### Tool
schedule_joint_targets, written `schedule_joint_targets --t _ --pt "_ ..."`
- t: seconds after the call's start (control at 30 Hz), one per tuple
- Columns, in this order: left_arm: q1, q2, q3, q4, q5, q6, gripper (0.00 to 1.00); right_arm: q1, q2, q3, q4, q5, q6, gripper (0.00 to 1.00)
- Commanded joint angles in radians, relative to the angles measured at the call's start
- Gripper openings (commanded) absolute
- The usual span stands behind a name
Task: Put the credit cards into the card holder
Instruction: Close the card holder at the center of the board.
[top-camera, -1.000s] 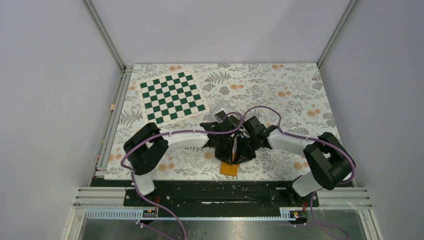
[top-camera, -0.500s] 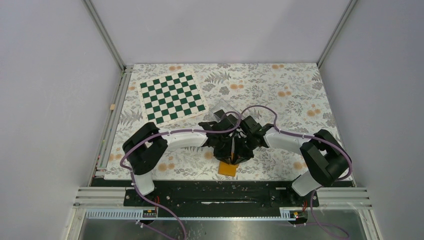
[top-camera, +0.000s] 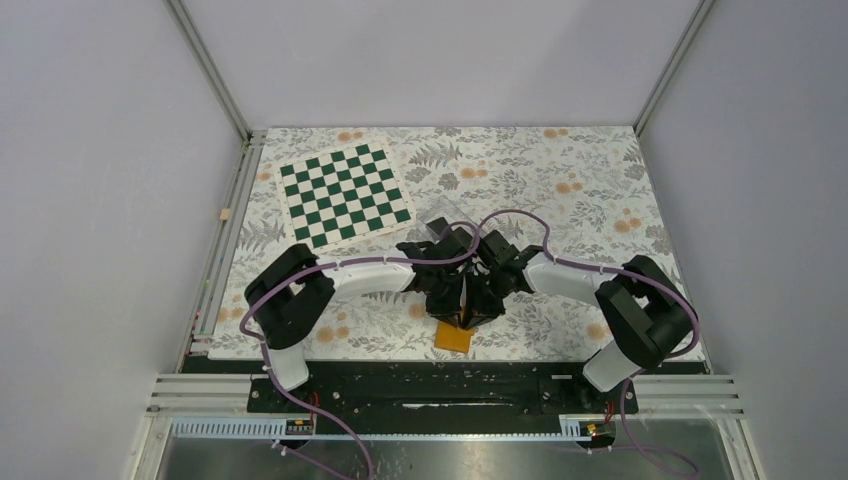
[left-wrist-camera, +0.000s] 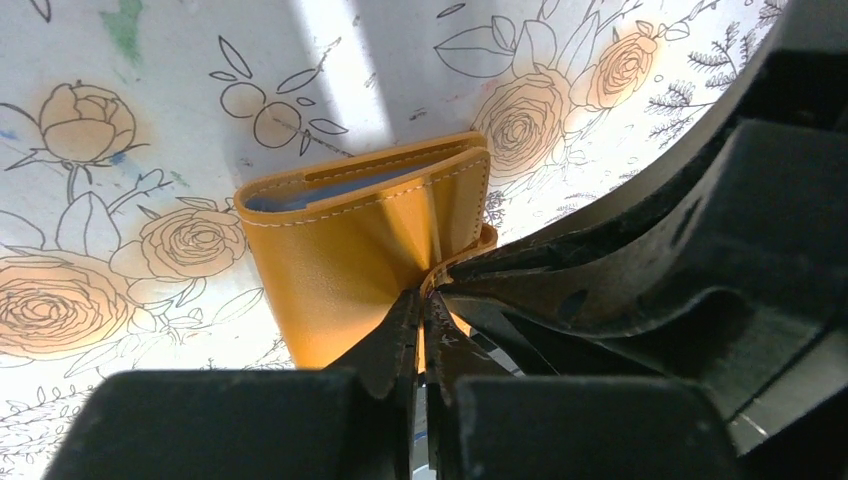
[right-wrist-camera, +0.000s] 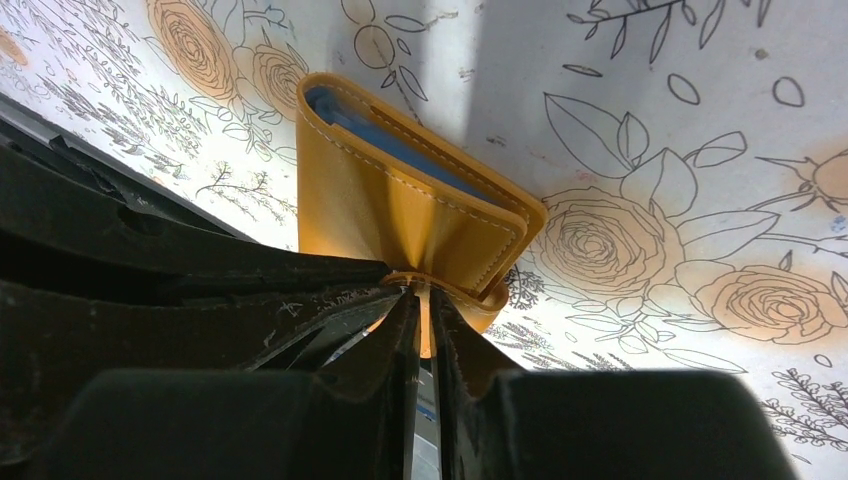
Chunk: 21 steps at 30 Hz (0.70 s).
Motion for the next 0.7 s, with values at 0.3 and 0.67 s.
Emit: schedule_joint_targets --t 0.3,0.67 --pt "-0.012 0.032 0.011 -0.138 -0.170 0.008 0.00 0.042 0.114 -0.046 -0.036 0.138 -0.013 0.15" --pt "0.022 -0.119 -0.066 -0.018 -0.066 -0.013 0.17 0.043 0.117 -0.040 -0.039 0.125 -0.014 0.14"
